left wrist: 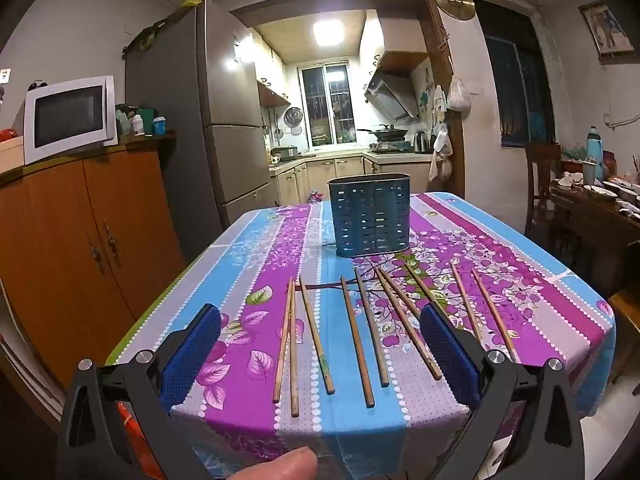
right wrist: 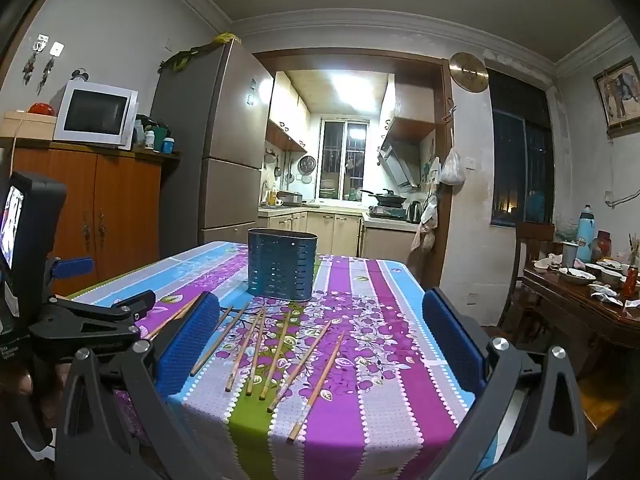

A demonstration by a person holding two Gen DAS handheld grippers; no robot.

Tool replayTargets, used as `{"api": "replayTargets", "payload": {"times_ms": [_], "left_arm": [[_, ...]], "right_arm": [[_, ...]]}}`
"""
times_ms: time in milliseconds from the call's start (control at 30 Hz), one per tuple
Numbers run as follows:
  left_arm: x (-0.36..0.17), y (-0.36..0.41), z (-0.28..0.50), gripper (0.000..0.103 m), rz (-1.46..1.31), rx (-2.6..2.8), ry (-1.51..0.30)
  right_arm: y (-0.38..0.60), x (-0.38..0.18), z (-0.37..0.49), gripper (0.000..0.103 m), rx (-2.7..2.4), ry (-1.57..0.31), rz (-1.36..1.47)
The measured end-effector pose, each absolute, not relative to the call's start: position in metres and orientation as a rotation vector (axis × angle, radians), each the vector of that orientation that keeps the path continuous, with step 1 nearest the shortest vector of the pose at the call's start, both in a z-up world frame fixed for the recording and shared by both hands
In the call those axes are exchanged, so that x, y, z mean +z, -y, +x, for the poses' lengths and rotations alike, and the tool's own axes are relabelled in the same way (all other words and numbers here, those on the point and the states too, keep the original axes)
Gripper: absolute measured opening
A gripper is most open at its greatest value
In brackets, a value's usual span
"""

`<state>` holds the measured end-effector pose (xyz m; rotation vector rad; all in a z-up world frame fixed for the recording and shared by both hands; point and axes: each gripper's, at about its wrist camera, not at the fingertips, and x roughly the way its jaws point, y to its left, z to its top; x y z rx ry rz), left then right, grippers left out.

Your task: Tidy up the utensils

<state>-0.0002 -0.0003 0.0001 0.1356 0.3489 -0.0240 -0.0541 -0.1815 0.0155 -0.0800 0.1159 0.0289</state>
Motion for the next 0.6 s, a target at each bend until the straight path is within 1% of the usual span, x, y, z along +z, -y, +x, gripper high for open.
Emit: {"api": "replayTargets", "payload": {"times_ms": [467, 600], "left_arm": [[-0.0001, -0.0003, 0.0026, 0.099, 0.144, -0.05, -0.369], [-0.0013, -0.0016, 0.0021, 0.099, 0.163, -0.037, -0.349]], "right_arm": [[0.1813, 0.0155, -0.0547, 0.098, 0.031, -0.115, -0.075], [0.18, 0.0143, -0.0552, 0.098, 0.032, -0.116, -0.074]]}}
